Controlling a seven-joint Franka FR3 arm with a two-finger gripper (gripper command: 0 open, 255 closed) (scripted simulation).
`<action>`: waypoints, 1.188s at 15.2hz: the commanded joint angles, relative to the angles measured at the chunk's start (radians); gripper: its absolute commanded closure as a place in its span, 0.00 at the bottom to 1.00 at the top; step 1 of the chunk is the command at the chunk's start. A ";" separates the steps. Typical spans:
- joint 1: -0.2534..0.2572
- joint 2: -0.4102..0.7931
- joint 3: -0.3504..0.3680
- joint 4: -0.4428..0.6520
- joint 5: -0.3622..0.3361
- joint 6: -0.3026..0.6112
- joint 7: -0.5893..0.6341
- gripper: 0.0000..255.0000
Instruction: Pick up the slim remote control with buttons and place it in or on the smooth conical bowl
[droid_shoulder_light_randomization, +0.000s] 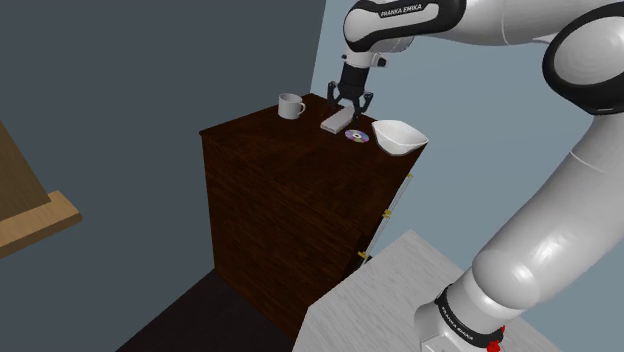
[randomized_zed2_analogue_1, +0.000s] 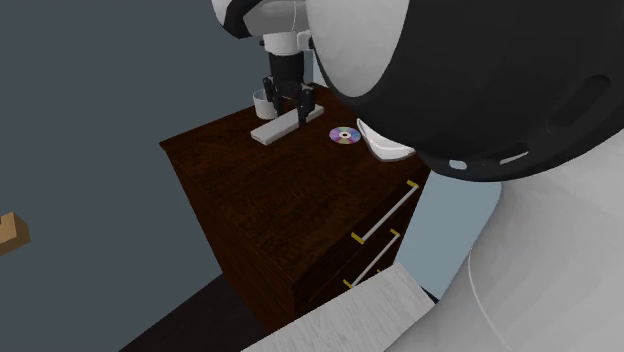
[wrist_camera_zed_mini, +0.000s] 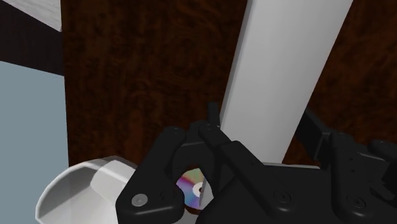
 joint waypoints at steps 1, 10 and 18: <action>-0.024 0.003 -0.020 0.009 0.001 -0.005 -0.045 1.00; -0.135 0.045 -0.113 0.067 0.010 -0.017 -0.252 1.00; -0.240 0.146 -0.183 0.205 0.032 -0.052 -0.431 1.00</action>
